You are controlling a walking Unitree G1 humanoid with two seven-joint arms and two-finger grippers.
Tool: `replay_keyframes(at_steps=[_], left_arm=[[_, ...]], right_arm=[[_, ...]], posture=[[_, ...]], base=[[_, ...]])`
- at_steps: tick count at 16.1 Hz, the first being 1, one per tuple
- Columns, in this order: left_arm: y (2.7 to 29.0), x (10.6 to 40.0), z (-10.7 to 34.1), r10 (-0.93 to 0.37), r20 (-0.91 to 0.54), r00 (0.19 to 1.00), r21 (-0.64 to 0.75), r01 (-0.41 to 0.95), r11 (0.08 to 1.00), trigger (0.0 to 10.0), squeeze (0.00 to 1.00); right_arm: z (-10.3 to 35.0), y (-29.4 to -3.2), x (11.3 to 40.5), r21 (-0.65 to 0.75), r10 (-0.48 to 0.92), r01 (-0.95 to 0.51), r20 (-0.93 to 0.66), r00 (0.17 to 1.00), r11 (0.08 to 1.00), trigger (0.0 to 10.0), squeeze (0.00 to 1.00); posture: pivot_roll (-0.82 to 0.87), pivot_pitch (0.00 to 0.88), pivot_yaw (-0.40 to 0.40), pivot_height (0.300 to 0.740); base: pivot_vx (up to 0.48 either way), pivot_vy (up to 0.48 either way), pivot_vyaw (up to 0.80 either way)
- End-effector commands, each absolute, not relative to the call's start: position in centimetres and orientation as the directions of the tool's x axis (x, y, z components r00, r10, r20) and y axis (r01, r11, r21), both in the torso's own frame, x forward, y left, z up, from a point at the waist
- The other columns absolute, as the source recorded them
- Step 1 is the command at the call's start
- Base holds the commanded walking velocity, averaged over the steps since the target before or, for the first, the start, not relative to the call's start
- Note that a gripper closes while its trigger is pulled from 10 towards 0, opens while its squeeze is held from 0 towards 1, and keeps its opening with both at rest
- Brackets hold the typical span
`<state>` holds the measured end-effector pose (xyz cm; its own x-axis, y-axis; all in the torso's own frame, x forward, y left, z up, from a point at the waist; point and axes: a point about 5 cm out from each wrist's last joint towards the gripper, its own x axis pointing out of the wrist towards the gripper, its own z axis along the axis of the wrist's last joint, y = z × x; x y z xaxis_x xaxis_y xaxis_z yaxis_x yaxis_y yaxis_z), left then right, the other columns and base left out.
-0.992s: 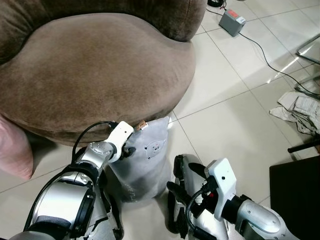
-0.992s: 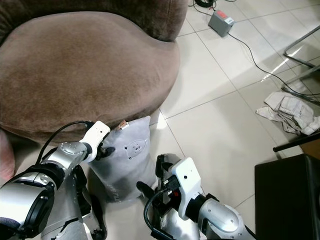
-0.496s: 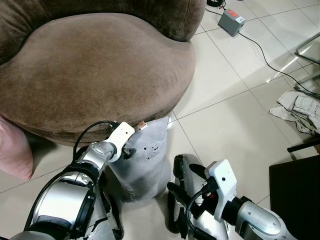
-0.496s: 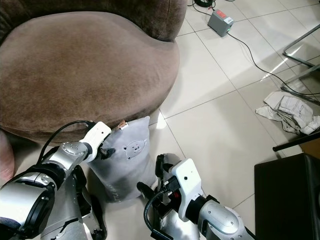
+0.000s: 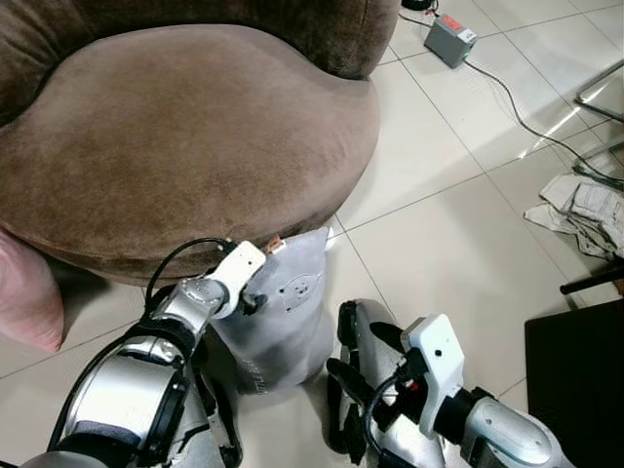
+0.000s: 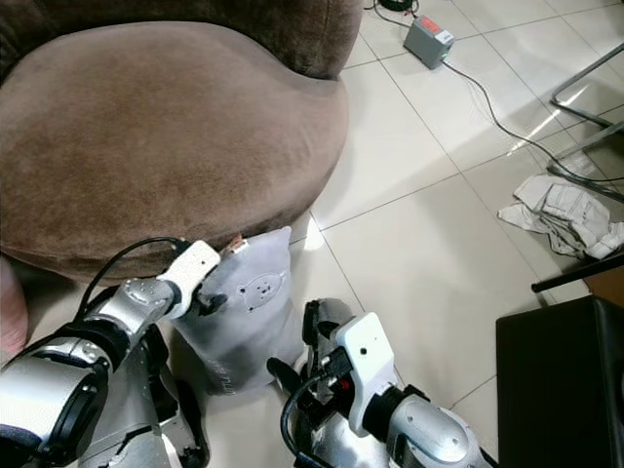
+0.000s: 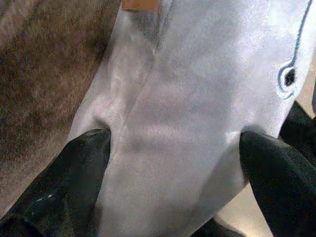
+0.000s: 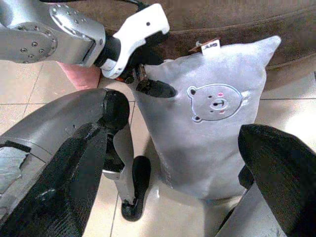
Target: Move the pillow to the sofa from floor
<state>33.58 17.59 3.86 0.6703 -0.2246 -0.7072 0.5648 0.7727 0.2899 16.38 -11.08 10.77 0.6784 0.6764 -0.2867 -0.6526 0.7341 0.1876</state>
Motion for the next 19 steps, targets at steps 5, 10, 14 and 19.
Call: replay_keyframes(at_steps=[5,10,14,19], left_arm=[[17.67,32.7,2.67,-0.173,-0.748,0.641,0.371,0.62,0.692,10.0,0.0],[17.33,32.9,2.87,-0.179,-0.747,0.64,0.4,0.648,0.648,0.0,0.0],[17.19,32.93,2.94,-0.195,-0.745,0.638,0.401,0.662,0.633,0.0,0.0],[16.8,32.9,2.87,-0.218,-0.73,0.648,0.371,0.643,0.67,0.0,0.0]], right_arm=[[10.59,-11.15,15.7,0.204,0.673,-0.644,-0.307,0.673,0.738,10.0,0.0],[10.56,-11.18,15.56,0.205,0.669,-0.64,-0.31,0.675,0.741,10.0,0.0],[10.42,-11.16,15.38,0.212,0.666,-0.634,-0.315,0.676,0.744,10.0,0.0],[10.4,-11.06,15.44,0.217,0.656,-0.621,-0.311,0.688,0.754,10.0,0.0]], posture=[[-0.34,0.333,-0.151,0.541],[-0.35,0.341,-0.151,0.541],[-0.35,0.348,-0.154,0.541],[-0.35,0.354,-0.152,0.541]], base=[[0.0,0.0,0.0],[0.0,0.0,0.0],[0.0,0.0,0.0],[0.0,0.0,0.0]])
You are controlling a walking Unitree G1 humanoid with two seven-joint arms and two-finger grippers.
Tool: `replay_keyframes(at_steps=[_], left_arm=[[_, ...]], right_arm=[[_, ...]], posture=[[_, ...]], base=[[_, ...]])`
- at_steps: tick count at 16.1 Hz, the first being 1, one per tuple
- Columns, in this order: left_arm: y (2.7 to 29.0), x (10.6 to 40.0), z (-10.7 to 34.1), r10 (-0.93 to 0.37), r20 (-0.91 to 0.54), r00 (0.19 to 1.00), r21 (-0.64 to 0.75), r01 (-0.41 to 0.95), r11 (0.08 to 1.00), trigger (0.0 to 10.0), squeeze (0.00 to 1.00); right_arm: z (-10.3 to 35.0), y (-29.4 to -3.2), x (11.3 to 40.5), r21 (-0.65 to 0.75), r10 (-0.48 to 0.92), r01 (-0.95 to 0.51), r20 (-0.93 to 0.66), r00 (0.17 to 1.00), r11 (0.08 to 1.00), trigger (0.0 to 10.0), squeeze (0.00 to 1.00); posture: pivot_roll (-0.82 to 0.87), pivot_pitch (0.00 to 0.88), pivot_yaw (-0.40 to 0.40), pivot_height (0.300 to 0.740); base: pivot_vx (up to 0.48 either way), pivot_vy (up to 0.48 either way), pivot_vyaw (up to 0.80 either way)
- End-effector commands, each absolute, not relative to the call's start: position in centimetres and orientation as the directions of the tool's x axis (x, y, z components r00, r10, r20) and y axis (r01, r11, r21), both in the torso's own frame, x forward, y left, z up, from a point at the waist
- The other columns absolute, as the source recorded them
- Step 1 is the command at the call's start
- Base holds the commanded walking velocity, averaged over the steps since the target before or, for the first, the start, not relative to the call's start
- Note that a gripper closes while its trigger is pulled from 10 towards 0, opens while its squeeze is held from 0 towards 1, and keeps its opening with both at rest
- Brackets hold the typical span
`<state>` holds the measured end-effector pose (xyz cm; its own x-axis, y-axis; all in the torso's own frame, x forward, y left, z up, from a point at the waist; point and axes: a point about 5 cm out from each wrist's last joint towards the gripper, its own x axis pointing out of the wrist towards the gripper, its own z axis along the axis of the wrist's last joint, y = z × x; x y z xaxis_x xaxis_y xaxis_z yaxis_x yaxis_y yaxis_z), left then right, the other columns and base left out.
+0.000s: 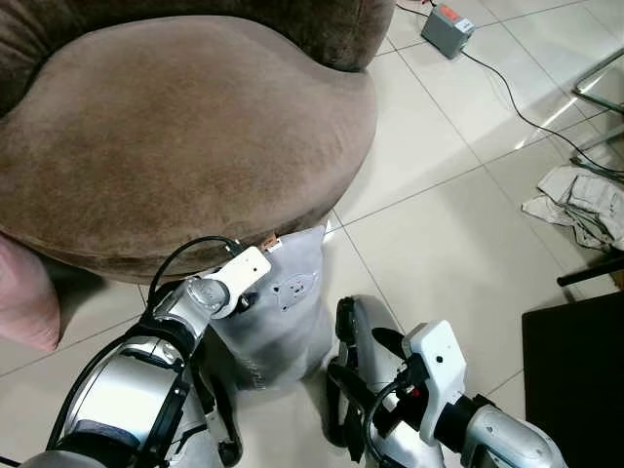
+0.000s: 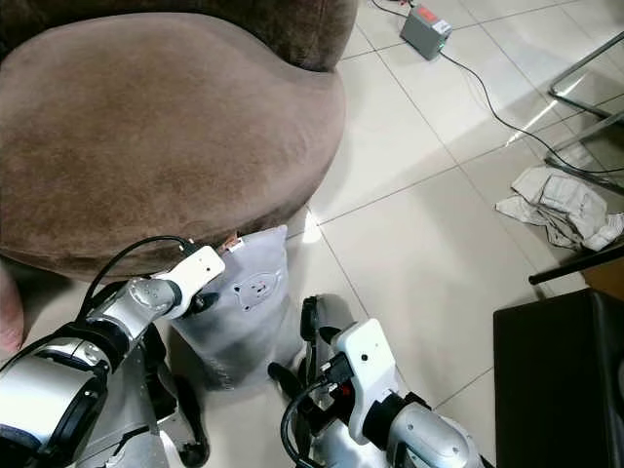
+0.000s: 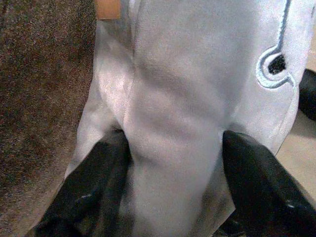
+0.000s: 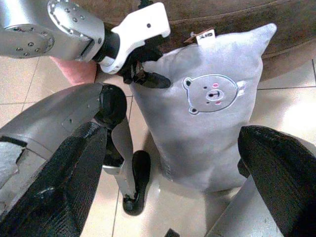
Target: Move the pillow to the sofa from floor
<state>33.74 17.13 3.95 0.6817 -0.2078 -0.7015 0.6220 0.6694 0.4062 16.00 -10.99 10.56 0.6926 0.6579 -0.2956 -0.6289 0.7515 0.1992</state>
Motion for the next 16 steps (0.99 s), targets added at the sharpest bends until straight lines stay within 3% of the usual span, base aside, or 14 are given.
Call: replay_keyframes(at_steps=[1,5,11,16], left_arm=[[16.7,32.9,2.8,-0.226,-0.726,0.65,0.353,0.633,0.689,0.0,0.0],[16.4,33.0,2.9,-0.241,-0.706,0.666,0.329,0.609,0.721,0.0,0.0],[16.0,34.4,4.8,-0.305,-0.576,0.758,0.085,0.426,0.901,0.0,0.0],[15.4,36.7,8.6,-0.384,-0.418,0.823,0.023,0.432,0.901,0.0,0.0]], right_arm=[[10.4,-11.0,15.5,0.218,0.653,-0.617,-0.309,0.691,0.756,10.0,0.0],[10.3,-10.8,15.6,0.221,0.646,-0.608,-0.304,0.7,0.762,10.0,0.0],[10.2,-10.9,15.5,0.221,0.63,-0.591,-0.307,0.713,0.776,10.0,0.0],[9.9,-10.7,15.6,0.222,0.625,-0.585,-0.31,0.716,0.78,10.0,0.0]], posture=[[-0.35,0.352,-0.149,0.541],[-0.35,0.351,-0.142,0.541],[-0.35,0.354,-0.132,0.541],[-0.33,0.354,-0.118,0.541]], base=[[0.0,0.0,0.0],[0.0,0.0,0.0],[0.0,0.0,0.0],[0.0,0.0,0.0]])
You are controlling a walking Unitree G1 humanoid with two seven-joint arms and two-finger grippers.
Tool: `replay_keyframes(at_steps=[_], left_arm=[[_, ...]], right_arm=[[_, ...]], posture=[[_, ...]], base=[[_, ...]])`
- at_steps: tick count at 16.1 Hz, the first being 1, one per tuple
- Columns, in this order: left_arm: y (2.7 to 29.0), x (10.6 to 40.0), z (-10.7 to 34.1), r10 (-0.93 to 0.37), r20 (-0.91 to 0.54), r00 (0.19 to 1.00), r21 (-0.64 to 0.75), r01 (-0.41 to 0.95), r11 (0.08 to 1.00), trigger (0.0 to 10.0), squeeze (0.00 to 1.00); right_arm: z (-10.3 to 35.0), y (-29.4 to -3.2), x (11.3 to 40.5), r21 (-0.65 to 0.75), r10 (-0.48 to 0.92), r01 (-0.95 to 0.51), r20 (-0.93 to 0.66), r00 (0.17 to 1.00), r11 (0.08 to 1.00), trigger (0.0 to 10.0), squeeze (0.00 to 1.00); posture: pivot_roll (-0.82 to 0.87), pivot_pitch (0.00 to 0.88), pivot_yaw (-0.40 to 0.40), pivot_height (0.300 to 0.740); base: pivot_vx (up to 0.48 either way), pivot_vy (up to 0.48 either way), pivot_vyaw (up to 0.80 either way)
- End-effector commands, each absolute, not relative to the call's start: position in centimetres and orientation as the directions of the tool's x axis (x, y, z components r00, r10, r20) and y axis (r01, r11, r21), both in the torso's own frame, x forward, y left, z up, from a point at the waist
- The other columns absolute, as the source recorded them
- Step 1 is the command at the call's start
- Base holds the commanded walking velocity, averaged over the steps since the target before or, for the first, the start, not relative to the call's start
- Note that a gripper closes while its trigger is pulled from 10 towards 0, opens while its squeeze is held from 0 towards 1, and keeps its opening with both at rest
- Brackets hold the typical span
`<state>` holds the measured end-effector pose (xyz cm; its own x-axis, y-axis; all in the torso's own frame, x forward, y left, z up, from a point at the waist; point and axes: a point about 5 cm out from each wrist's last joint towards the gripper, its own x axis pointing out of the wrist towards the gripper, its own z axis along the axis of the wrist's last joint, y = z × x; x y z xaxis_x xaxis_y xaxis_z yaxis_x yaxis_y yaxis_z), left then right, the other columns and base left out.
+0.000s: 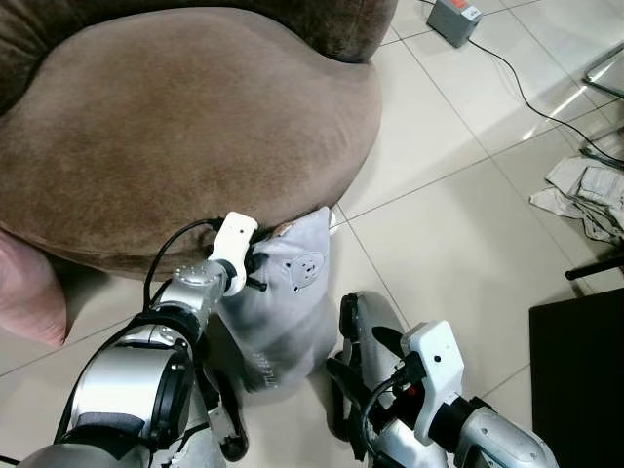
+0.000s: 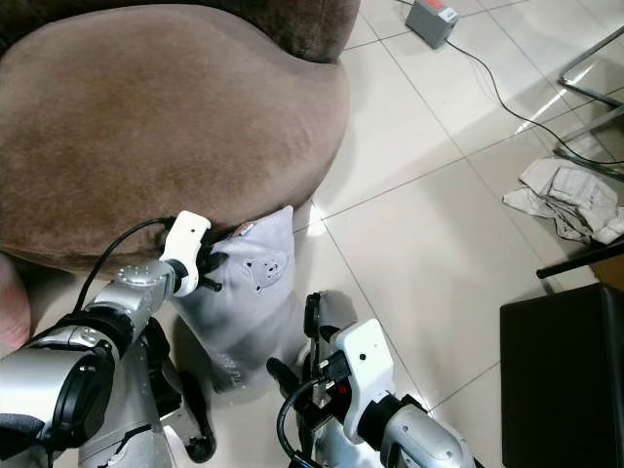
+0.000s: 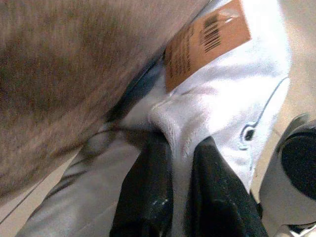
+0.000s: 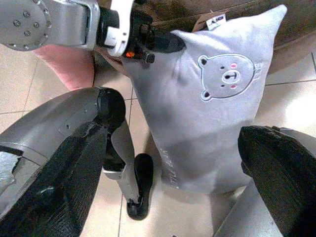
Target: Move the pillow to the sofa from floor
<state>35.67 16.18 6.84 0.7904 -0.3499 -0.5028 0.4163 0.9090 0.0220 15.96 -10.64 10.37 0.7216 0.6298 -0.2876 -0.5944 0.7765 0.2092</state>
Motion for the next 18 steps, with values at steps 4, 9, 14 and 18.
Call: replay_keyframes(at_steps=[4,9,14,18], left_arm=[[13.1,38.4,12.8,-0.513,-0.254,0.82,0.021,0.535,0.845,0.0,0.0],[9.2,39.1,23.0,-0.683,0.086,0.725,0.07,0.68,0.73,0.0,0.0],[13.7,40.4,26.4,-0.546,0.102,0.831,0.163,0.528,0.834,0.0,0.0],[17.4,41.4,28.2,-0.371,0.146,0.917,0.132,0.354,0.926,0.0,0.0]], right_arm=[[9.7,-10.6,15.9,0.222,0.628,-0.588,-0.306,0.716,0.778,10.0,0.0],[8.9,-10.2,16.7,0.221,0.63,-0.59,-0.299,0.717,0.777,10.0,0.0],[8.1,-9.8,18.8,0.214,0.615,-0.576,-0.278,0.738,0.789,10.0,0.0],[7.9,-10.2,21.1,0.187,0.534,-0.501,-0.252,0.807,0.845,10.0,0.0]], posture=[[-0.31,0.346,-0.109,0.541],[-0.26,0.313,-0.078,0.541],[-0.19,0.258,-0.036,0.541],[-0.16,0.205,-0.005,0.541]], base=[[0.0,0.0,0.0],[0.0,0.0,0.0],[0.0,0.0,0.0],[0.0,0.0,0.0]])
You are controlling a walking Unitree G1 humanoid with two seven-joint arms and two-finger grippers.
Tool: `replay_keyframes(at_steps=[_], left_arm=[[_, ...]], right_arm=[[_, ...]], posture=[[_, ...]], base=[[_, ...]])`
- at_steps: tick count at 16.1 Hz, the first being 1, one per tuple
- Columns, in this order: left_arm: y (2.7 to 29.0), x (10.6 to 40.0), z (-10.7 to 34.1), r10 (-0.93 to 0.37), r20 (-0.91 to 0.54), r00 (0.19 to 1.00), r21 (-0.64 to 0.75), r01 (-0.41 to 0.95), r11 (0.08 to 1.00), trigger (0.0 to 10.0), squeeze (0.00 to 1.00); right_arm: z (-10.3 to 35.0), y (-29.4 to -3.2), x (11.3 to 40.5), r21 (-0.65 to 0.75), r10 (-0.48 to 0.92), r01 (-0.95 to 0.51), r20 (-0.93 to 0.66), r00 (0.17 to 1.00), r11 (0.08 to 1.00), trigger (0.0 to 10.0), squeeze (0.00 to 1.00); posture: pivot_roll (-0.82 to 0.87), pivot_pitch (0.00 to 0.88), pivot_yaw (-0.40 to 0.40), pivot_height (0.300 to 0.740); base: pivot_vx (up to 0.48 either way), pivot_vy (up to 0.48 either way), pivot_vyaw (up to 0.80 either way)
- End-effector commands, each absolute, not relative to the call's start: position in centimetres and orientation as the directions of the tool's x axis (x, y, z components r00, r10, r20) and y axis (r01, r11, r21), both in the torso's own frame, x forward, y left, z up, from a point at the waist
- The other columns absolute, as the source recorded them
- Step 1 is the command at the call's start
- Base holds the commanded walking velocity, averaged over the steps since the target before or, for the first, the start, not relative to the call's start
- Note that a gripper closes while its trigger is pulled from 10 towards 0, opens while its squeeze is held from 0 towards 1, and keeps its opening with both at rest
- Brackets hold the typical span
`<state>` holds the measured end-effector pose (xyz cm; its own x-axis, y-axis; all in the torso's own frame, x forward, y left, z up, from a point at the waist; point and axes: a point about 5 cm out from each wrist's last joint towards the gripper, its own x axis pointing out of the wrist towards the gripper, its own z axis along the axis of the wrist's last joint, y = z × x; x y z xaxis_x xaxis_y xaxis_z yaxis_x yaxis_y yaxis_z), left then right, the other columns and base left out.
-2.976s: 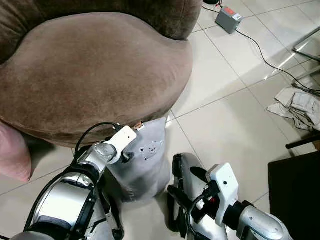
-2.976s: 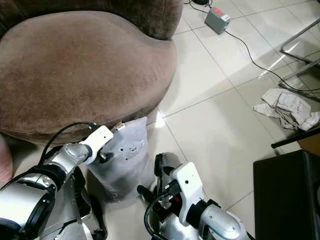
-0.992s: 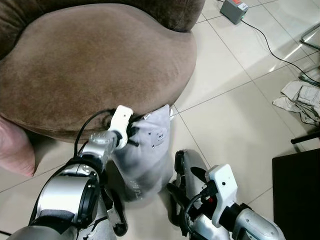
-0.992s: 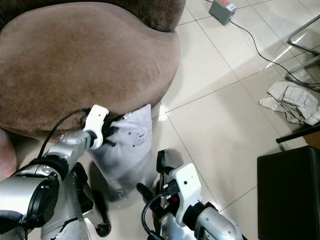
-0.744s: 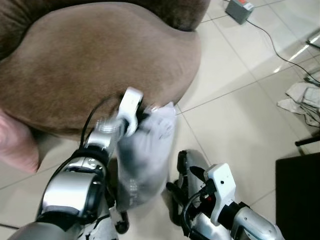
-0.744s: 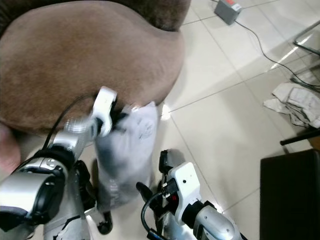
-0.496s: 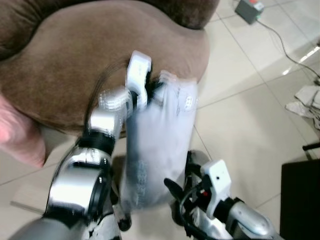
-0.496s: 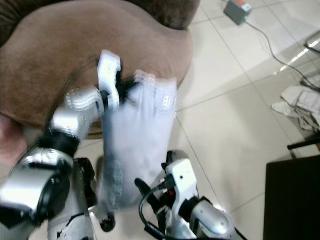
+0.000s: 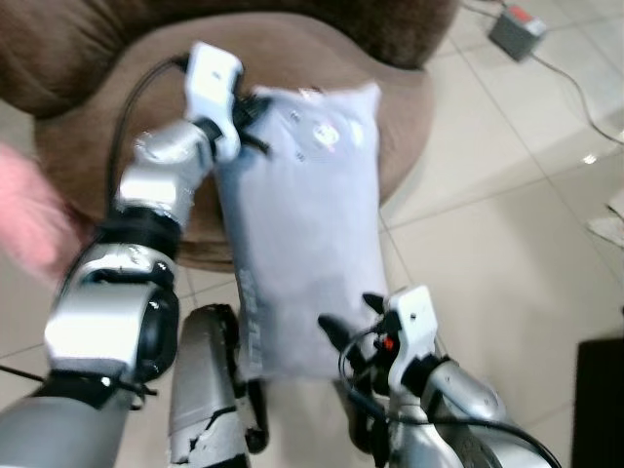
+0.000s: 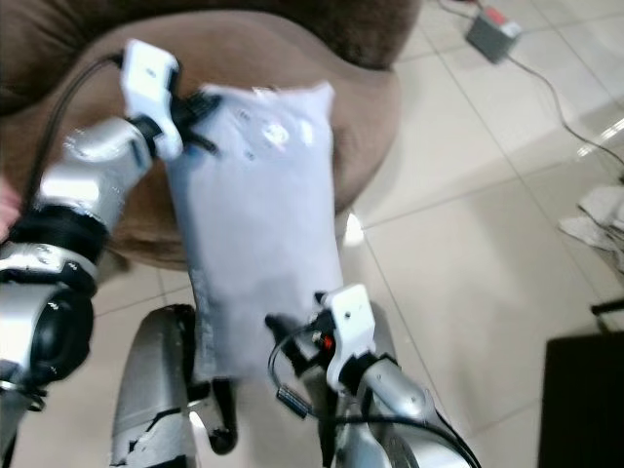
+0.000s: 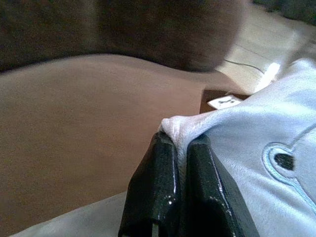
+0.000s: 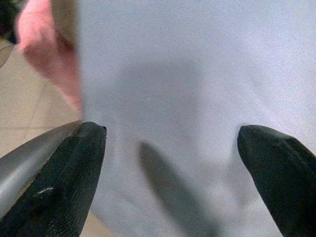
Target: Move the pillow to the sofa from floor
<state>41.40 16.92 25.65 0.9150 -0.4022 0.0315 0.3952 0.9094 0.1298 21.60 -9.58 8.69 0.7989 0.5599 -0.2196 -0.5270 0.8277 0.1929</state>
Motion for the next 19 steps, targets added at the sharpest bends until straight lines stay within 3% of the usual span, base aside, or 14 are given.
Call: replay_keyframes(at_steps=[1,4,19], left_arm=[[18.4,41.5,28.6,-0.325,0.154,0.933,0.125,0.308,0.943,0.0,0.0],[20.2,41.7,29.1,-0.249,0.16,0.955,0.12,0.231,0.965,0.0,0.0],[17.8,42.0,24.6,-0.288,0.013,0.957,0.138,0.284,0.949,0.0,0.0]], right_arm=[[7.8,-10.4,21.7,0.177,0.505,-0.474,-0.25,0.826,0.863,10.0,0.0],[7.7,-10.5,22.6,0.21,0.484,-0.444,-0.213,0.849,0.871,10.0,0.0],[7.3,-9.9,22.9,0.214,0.457,-0.425,-0.133,0.879,0.879,10.0,0.0]], posture=[[-0.16,0.192,0.004,0.541],[-0.16,0.167,0.026,0.561],[-0.19,0.135,0.08,0.716]], base=[[0.0,0.0,0.0],[0.0,0.0,0.0],[0.0,0.0,0.0]])
